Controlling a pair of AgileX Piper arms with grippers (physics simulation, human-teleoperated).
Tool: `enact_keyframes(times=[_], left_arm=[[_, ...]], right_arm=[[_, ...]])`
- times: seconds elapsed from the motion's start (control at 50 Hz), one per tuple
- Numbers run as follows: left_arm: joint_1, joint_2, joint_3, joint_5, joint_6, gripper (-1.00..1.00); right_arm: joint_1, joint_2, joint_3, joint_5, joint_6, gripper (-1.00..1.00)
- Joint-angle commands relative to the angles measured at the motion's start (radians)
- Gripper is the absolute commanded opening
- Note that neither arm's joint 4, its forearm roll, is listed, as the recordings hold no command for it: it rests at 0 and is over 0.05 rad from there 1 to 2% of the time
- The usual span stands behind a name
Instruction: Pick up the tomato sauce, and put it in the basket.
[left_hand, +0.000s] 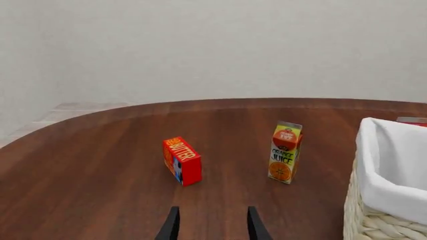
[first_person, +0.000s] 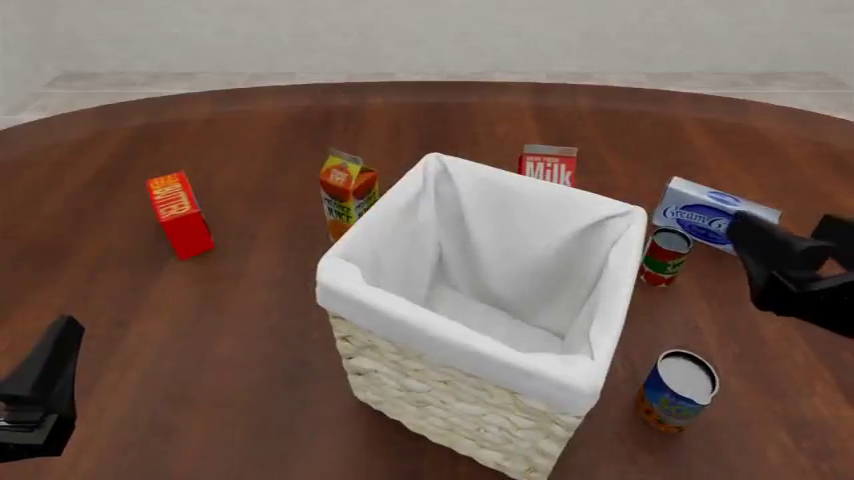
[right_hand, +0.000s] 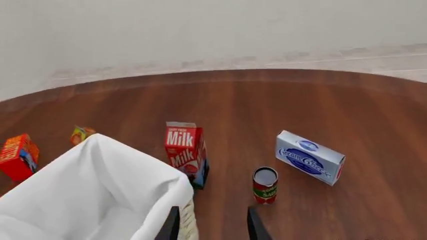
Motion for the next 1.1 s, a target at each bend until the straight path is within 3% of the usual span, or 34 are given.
enact_keyframes(times=[0.02, 0.18, 0.32, 0.6, 1.1], left_arm=[[0.000, -0.003, 0.000, 0.001, 0.002, 1.00], [0.000, -0.002, -0.001, 0.005, -0.002, 1.00], [0.000, -0.004, -0.009, 0.011, 0.002, 1.00], [0.000, -0.003, 0.002, 0.003, -0.001, 1.00], [0.000, 0.007, -0.005, -0.002, 0.001, 1.00]], right_arm=[[0.014, 0.194, -0.112, 0.023, 0.050, 1.00], [-0.002, 0.322, -0.169, 0.014, 0.012, 1.00], [-0.013, 0.413, -0.198, -0.001, 0.011, 1.00], [-0.056, 0.516, -0.238, -0.020, -0.025, 1.00], [-0.133, 0.733, -0.261, -0.152, -0.043, 1.00]])
